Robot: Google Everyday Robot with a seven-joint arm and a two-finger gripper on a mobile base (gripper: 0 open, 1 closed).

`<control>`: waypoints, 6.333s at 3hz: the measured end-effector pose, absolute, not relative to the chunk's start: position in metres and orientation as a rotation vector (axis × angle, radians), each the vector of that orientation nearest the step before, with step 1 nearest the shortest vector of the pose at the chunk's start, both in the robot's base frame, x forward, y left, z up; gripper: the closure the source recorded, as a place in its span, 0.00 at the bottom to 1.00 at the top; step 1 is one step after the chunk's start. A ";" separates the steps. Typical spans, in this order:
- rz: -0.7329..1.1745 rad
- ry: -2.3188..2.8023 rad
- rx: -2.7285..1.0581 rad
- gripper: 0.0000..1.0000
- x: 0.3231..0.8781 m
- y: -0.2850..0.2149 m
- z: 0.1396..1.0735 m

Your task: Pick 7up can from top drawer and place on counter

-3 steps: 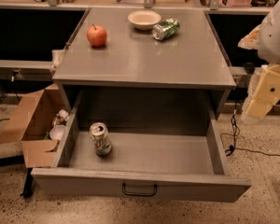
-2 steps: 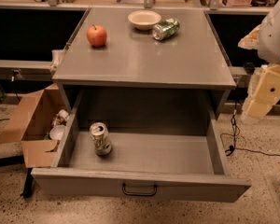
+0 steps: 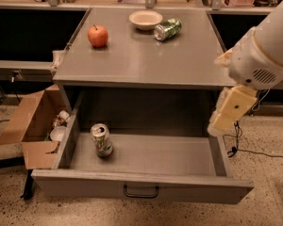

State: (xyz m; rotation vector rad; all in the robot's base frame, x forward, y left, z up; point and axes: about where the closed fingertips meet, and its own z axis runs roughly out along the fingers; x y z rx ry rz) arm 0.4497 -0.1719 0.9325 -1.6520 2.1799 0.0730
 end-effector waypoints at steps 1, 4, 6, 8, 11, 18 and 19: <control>0.162 2.103 -1.567 0.00 0.469 -0.126 0.919; 0.408 1.953 -1.488 0.00 0.503 -0.018 0.882; 0.446 1.949 -1.532 0.00 0.518 0.031 0.817; 0.446 1.918 -1.534 0.00 0.525 0.064 0.784; 0.556 1.791 -1.532 0.00 0.534 0.113 0.704; 0.736 1.568 -1.204 1.00 0.516 0.007 0.842; 0.735 1.573 -1.179 1.00 0.525 0.004 0.847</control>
Offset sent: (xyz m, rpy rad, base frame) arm 0.0633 0.1519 -0.0452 0.3653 -0.0834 -0.0037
